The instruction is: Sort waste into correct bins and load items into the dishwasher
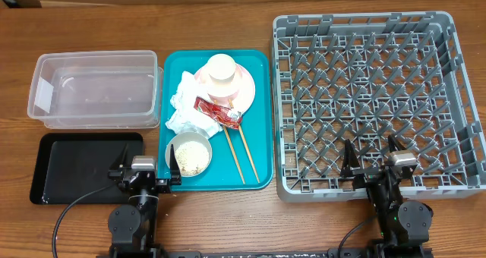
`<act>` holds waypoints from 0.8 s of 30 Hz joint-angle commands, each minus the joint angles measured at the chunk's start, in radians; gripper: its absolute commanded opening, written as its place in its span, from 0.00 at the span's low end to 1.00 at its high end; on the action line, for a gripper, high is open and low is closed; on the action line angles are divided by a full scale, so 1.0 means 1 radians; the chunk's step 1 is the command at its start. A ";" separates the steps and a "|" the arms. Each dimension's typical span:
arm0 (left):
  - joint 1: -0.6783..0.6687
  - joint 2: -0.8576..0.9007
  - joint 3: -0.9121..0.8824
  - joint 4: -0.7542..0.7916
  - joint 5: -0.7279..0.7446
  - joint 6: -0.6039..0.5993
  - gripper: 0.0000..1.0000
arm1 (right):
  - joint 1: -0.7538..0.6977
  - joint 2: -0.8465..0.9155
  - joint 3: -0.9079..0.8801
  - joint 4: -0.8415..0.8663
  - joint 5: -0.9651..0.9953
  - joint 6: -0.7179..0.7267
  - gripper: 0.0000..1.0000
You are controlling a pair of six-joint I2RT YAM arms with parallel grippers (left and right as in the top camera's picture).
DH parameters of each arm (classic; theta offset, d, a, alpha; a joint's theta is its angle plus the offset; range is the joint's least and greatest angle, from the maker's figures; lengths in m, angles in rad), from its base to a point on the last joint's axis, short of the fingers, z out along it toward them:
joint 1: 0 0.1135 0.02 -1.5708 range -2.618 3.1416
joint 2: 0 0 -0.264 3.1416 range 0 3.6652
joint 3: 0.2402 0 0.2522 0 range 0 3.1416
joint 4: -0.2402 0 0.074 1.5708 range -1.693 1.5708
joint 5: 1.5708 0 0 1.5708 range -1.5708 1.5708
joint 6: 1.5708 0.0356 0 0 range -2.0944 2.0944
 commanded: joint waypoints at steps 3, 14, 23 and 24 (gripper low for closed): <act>0.004 -0.011 -0.004 0.002 -0.006 0.019 1.00 | -0.003 -0.011 -0.011 0.005 -0.001 -0.004 1.00; 0.004 -0.011 -0.004 0.002 -0.006 0.019 1.00 | -0.003 -0.011 -0.011 0.005 -0.001 -0.004 1.00; 0.004 -0.011 -0.004 0.013 0.058 -0.211 1.00 | -0.003 -0.011 -0.011 0.005 -0.001 -0.004 1.00; 0.004 -0.011 -0.004 0.021 0.066 -0.234 1.00 | -0.003 -0.011 -0.011 0.005 -0.001 -0.004 1.00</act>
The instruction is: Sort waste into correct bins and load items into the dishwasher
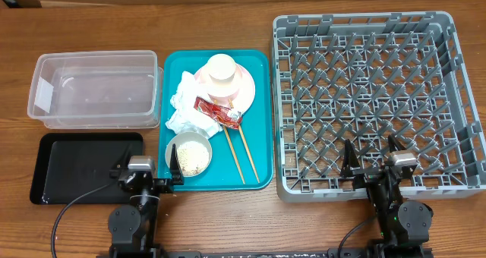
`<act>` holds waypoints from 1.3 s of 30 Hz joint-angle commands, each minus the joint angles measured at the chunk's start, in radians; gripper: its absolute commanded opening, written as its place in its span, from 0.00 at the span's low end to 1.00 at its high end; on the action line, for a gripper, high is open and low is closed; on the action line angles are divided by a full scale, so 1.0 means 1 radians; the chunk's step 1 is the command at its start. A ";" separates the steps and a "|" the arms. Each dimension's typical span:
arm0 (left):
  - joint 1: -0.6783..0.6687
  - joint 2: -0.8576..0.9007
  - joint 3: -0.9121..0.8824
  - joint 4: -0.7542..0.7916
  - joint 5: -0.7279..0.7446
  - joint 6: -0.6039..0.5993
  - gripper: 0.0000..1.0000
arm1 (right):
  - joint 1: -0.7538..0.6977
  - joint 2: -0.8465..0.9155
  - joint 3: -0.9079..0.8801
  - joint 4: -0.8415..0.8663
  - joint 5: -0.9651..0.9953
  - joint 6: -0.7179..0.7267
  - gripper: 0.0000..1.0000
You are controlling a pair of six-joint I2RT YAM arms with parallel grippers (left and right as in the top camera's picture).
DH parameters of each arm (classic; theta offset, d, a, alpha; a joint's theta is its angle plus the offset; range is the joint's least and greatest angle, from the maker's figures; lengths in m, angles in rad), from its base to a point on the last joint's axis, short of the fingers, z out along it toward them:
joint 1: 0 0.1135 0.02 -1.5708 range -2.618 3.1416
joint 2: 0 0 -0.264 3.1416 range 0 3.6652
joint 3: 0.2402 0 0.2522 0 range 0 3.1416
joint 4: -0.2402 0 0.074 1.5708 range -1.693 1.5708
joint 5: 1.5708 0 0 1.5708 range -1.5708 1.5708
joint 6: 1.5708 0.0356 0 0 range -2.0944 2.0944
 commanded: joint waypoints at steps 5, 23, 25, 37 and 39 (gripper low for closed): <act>0.004 -0.011 0.008 0.101 0.167 -0.289 1.00 | -0.003 -0.011 -0.011 0.006 -0.001 -0.004 1.00; 0.004 0.325 0.734 -0.462 0.269 -0.301 1.00 | -0.003 -0.011 -0.011 0.006 -0.001 -0.004 1.00; 0.004 0.472 0.860 -0.586 0.307 -0.259 1.00 | -0.003 -0.011 -0.011 0.006 -0.001 -0.004 1.00; 0.004 1.282 1.500 -1.254 0.475 -0.193 0.91 | -0.003 -0.011 -0.011 0.006 -0.001 -0.004 1.00; 0.003 1.354 1.500 -1.256 0.529 -0.187 0.66 | -0.003 -0.011 -0.011 0.006 -0.001 -0.004 1.00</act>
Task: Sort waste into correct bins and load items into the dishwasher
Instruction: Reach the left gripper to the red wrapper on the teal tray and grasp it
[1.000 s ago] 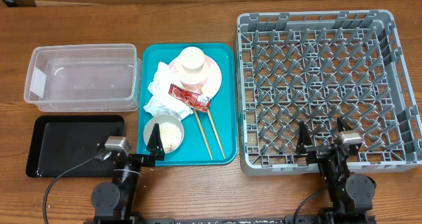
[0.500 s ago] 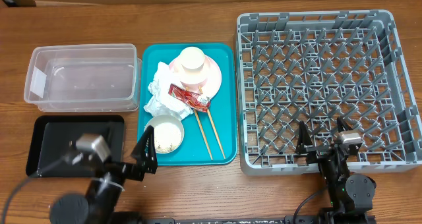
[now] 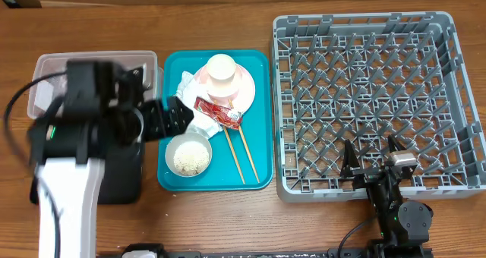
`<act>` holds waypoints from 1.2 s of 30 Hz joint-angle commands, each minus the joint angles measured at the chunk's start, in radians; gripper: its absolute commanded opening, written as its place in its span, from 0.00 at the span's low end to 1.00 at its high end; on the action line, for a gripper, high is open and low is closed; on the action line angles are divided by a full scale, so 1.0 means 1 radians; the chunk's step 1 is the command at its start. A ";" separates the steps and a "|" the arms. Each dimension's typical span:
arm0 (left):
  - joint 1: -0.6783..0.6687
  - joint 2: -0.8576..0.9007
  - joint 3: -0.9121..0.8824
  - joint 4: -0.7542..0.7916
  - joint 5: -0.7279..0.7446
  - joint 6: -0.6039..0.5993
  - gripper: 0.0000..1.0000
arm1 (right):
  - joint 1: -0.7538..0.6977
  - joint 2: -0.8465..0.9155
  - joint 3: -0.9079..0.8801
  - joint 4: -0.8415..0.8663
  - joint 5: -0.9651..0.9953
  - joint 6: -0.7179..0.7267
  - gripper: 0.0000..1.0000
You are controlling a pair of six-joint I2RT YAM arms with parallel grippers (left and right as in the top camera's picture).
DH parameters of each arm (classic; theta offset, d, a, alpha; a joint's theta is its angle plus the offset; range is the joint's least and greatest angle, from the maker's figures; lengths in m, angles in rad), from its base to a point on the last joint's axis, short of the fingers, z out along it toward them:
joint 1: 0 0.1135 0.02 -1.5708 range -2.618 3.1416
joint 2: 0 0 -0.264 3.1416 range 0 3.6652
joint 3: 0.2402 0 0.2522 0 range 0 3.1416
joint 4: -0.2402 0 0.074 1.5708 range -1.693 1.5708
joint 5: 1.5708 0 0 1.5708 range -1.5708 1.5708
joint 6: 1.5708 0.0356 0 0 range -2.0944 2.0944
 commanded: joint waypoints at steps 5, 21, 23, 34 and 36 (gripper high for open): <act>-0.053 0.225 0.024 -0.035 0.046 -0.060 0.04 | -0.003 -0.011 -0.011 0.005 0.001 -0.004 1.00; -0.402 0.452 0.024 0.152 -0.416 -0.544 0.67 | -0.003 -0.011 -0.011 0.005 0.001 -0.004 1.00; -0.404 0.489 0.024 0.155 -0.416 -0.596 0.67 | -0.003 -0.011 -0.011 0.005 0.001 -0.004 1.00; -0.406 0.640 0.024 0.234 -0.389 -0.675 0.66 | -0.003 -0.011 -0.011 0.005 0.001 -0.004 1.00; -0.406 0.650 0.024 0.250 -0.389 -0.675 0.65 | -0.003 -0.011 -0.011 0.005 0.001 -0.004 1.00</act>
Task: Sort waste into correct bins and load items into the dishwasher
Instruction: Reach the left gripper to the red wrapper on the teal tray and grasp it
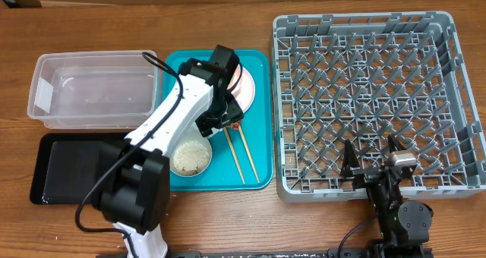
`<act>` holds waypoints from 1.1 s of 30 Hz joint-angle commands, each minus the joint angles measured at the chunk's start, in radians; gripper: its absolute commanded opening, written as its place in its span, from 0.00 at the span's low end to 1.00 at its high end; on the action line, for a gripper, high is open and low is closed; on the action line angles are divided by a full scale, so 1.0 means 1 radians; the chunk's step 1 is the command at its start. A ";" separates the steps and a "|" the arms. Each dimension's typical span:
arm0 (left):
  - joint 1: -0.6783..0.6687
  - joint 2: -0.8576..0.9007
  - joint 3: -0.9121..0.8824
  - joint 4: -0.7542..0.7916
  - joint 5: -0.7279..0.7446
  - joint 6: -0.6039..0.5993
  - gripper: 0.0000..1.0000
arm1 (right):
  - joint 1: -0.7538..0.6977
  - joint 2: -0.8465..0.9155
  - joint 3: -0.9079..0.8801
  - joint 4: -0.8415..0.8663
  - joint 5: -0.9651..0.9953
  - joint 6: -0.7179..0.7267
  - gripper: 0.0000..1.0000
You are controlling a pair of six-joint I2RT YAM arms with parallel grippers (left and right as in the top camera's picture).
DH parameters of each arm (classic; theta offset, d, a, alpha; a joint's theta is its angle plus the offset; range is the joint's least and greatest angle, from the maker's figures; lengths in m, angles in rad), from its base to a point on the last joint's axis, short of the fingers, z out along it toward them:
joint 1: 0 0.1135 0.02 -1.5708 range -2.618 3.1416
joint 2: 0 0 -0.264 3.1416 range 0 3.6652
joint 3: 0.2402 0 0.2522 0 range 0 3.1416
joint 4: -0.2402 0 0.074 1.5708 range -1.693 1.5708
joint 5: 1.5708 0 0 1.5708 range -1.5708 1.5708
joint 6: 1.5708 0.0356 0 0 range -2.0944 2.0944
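Note:
My left arm reaches over the teal tray (260,140), and its gripper (222,121) is down at the red sauce packet (234,122), of which only an edge shows. Whether the fingers are open cannot be made out. On the tray a bowl of rice (188,158) sits at the front left, with two chopsticks (240,155) to its right. The pink plate (246,88) shows at the back, while the cup on it and the crumpled napkin are mostly hidden by the arm. My right gripper (371,164) rests open at the grey dish rack's (364,83) front edge.
A clear plastic bin (91,87) stands at the back left. In front of it lies a black tray (72,167). The dish rack fills the right half of the table.
The left arm has moved from over the clear bin and the tray's left edge to the tray's middle, with its gripper now down at the red packet. The right arm has not moved.
Both grippers first rested open at the table's front edge, the left in front of the tray. Then the left arm was raised over the bin and black tray, fingers spread. Now it is stretched across the tray to the packet. Nothing on the tray has shifted.

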 commanded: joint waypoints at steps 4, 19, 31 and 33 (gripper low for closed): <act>-0.005 0.040 0.021 0.034 -0.006 -0.033 0.61 | -0.003 -0.011 -0.011 0.006 0.001 -0.003 1.00; -0.021 0.048 0.021 0.067 -0.060 -0.046 0.48 | -0.003 -0.011 -0.011 0.006 0.001 -0.003 1.00; -0.040 0.049 0.020 0.065 -0.102 -0.052 0.47 | -0.003 -0.011 -0.011 0.006 0.001 -0.003 1.00; -0.040 0.048 0.020 0.065 -0.108 -0.052 0.46 | -0.003 -0.011 -0.011 0.006 0.001 -0.004 1.00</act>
